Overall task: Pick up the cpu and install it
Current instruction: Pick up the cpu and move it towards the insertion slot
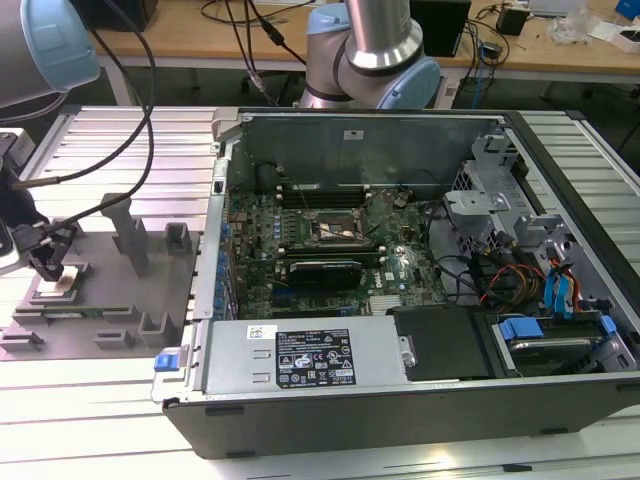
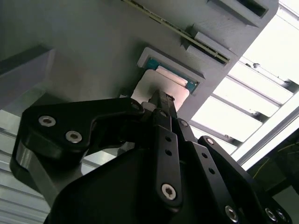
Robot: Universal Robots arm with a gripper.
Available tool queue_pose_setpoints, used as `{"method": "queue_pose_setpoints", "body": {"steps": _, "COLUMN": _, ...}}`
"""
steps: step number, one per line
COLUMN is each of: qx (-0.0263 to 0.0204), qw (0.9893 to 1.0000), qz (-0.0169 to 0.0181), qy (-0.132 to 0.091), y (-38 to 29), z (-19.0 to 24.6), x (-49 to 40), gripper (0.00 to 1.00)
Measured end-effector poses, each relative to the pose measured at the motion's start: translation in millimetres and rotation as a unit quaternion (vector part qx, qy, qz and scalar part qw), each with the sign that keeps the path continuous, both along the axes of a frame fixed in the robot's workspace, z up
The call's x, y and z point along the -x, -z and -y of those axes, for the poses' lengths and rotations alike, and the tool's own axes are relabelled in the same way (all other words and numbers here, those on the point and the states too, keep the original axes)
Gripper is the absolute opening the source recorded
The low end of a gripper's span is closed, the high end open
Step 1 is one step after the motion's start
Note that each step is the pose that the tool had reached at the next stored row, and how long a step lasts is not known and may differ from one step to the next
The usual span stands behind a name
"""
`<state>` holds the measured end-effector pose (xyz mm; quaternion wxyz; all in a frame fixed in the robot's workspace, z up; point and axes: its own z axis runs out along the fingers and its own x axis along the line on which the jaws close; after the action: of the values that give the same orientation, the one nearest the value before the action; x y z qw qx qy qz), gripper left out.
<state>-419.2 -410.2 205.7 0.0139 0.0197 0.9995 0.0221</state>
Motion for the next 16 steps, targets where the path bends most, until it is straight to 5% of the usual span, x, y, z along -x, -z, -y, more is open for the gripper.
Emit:
{"method": "queue_pose_setpoints", "body": {"steps": 6, "qx": 0.0000, "qw": 1.0000, "qz": 0.0000, "qy": 0.000, "y": 0.0, "z": 0.0, "x": 0.0, "gripper": 0.36}}
{"method": "queue_pose_setpoints", "body": {"steps": 7, "qx": -0.0001, "qw": 1.0000, "qz": 0.0001, "qy": -0.001, "y": 0.8, "z": 0.0, "x": 0.0, "gripper": 0.66}}
{"method": "queue_pose_setpoints", "body": {"steps": 10, "qx": 0.0005, "qw": 1.0000, "qz": -0.0045, "qy": -0.001, "y": 15.6, "z": 0.0, "x": -1.3, "gripper": 0.66}}
{"method": "queue_pose_setpoints", "body": {"steps": 16, "qx": 0.0004, "qw": 1.0000, "qz": -0.0043, "qy": -0.001, "y": 16.9, "z": -0.3, "x": -1.5, "gripper": 0.66}}
